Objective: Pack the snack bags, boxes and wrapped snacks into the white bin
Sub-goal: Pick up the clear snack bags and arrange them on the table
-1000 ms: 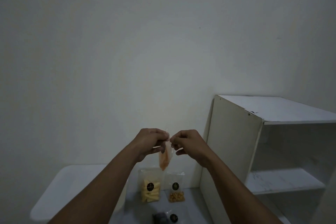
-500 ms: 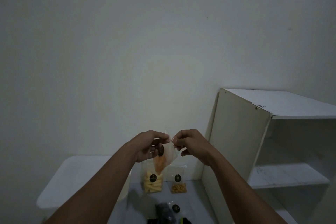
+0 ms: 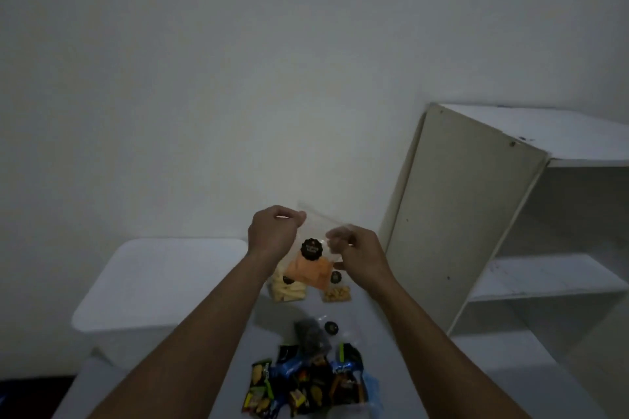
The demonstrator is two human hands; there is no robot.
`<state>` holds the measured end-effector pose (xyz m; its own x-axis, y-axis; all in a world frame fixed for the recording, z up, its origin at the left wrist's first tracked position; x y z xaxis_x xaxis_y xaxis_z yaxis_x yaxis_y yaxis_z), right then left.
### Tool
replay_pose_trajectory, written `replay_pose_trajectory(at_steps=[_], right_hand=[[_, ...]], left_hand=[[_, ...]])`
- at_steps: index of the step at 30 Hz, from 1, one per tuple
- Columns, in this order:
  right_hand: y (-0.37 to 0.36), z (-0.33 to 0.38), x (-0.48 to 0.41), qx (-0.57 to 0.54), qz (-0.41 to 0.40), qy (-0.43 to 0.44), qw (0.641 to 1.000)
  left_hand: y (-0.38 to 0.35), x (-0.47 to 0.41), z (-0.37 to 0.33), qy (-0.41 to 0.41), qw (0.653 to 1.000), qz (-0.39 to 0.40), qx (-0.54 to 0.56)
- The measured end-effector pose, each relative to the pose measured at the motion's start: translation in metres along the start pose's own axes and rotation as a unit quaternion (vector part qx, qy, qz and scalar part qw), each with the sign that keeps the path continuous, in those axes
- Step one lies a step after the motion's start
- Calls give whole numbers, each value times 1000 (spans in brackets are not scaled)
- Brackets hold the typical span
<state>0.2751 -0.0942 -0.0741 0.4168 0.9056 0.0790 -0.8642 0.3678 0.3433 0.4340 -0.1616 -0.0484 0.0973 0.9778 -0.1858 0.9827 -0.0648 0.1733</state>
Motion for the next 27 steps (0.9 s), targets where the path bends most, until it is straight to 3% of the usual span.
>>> replay_pose_trajectory(at_steps=[2,7,14,21,27], right_hand=[[-4,-13,-6,-9,9,-14,1000],[-21,-48,-28,-21,42,-64,997],[-72,-110,-83,21,52,-98,994],[-119,-159,-129,106,47,-96,989],[-137,-197,-152,94,34,-186,977]], left_hand=[[0,7,30,5,997,-29,-70],[-13,16,114,104,987,102,-71],[-28,2,196,165,982,29,-88],[-47,-17,255,178,967,-36,-180],[-56,-33,297,199,953,-20,-228]])
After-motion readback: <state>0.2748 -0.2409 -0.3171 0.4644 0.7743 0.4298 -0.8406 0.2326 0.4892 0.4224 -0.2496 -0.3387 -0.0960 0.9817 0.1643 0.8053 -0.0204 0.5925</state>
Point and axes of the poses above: each hand's wrist, its own x-axis away from the middle knuckle, its own y-axis out of the back of the hand, z = x × y, the point moved 2 cm from there along -x, towards the middle knuckle, and after that the axes turned 12 degrees about -y, right-handed, at the moved point
